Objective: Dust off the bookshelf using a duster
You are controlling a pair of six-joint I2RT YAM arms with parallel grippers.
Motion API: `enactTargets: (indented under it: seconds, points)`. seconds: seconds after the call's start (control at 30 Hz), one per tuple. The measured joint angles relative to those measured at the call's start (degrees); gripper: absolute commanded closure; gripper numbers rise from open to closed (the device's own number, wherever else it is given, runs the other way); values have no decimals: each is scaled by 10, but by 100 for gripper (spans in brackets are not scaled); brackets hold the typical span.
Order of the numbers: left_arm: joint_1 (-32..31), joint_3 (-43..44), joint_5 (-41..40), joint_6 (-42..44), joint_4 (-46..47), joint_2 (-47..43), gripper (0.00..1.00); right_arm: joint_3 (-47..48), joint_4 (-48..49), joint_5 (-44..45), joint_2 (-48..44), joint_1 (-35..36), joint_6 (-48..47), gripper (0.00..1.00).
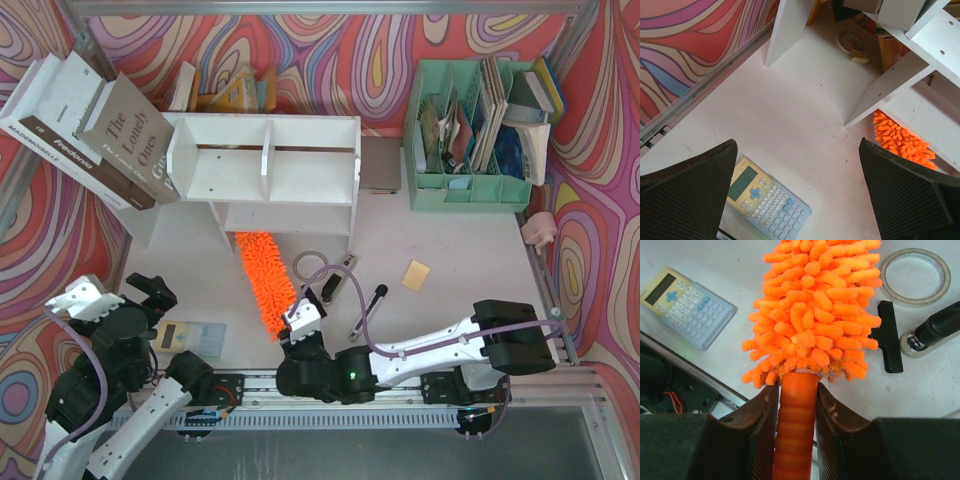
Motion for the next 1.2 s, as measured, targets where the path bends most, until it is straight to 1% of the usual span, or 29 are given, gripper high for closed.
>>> enactTargets:
  seconds: [0.1, 0.2, 0.27, 0.4, 0.5, 0.57, 0.63, 0.7, 0.77, 0.83, 0.97, 1.07, 1.13, 1.2]
  points:
    - [0, 0, 0, 0, 3, -1, 2, 4, -12, 13, -1, 4, 17, 100]
    - [0, 0, 0, 0, 4, -4, 2, 4, -77, 29, -11, 11, 81, 100]
    - [0, -1, 0, 0, 5, -4, 2, 8, -150, 45, -24, 21, 164, 100]
    - [0, -1, 0, 2, 6, -4, 2, 41, -347, 80, -37, 39, 388, 100]
    - [0, -1, 0, 2, 6, -4, 2, 69, -489, 89, -22, 40, 549, 100]
    - [0, -1, 0, 2, 7, -4, 2, 86, -562, 93, 2, 40, 621, 100]
    - [0, -1, 0, 2, 6, -4, 2, 98, -605, 100, 24, 43, 663, 100]
    - [0, -1, 0, 2, 6, -4, 2, 101, -614, 105, 32, 50, 674, 100]
    - [0, -1, 0, 2, 6, -4, 2, 100, -605, 110, 28, 54, 658, 100]
    - [0, -1, 0, 2, 6, -4, 2, 86, -567, 112, 15, 56, 625, 100]
    - [0, -1, 0, 2, 6, -4, 2, 41, -469, 113, -22, 56, 526, 100]
    - [0, -1, 0, 2, 6, -4, 2, 26, -407, 112, -33, 56, 456, 100]
    - [0, -1, 0, 2, 6, -4, 2, 26, -384, 111, -33, 56, 433, 100]
    - [0, -1, 0, 2, 6, -4, 2, 29, -391, 111, -33, 57, 451, 100]
